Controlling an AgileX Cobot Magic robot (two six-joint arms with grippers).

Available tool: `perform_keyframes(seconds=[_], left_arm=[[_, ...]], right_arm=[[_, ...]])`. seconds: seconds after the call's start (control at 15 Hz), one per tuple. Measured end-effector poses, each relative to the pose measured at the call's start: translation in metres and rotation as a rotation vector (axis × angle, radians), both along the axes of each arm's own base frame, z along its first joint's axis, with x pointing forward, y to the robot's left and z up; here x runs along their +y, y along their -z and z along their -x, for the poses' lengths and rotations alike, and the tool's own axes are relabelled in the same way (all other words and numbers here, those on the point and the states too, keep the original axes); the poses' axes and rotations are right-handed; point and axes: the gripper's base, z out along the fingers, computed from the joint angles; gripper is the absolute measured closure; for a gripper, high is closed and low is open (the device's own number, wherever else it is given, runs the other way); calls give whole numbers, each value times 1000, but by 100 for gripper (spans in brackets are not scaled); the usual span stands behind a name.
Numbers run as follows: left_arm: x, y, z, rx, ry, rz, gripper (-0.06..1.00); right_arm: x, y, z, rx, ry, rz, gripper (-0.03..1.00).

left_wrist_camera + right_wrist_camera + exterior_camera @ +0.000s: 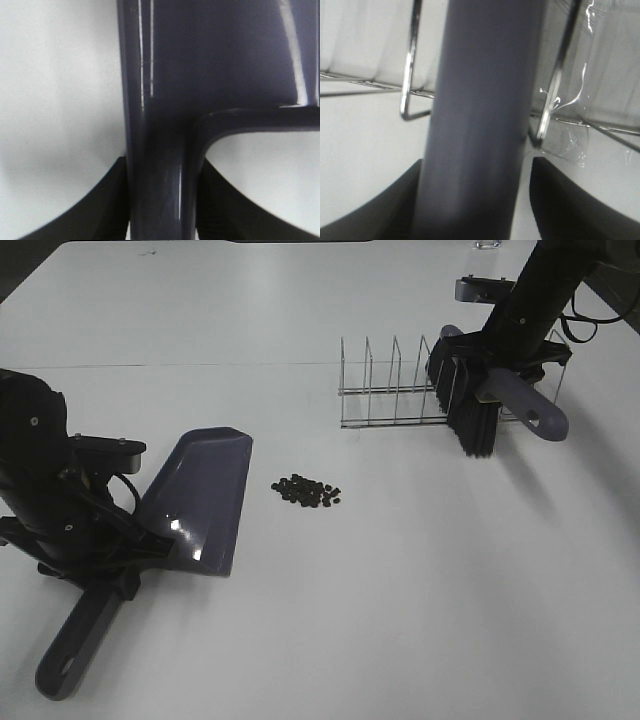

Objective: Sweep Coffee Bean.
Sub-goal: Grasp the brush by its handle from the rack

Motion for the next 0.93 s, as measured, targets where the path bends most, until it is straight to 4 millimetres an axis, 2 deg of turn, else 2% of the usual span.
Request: perform_keyframes(seconds=[0.8,0.93], left_arm=[[0,0,0,2,0,-1,62],[0,0,0,2,0,-1,62]], right_arm=[[1,0,0,8,52,-7,46],[1,0,0,10,69,-5,43]])
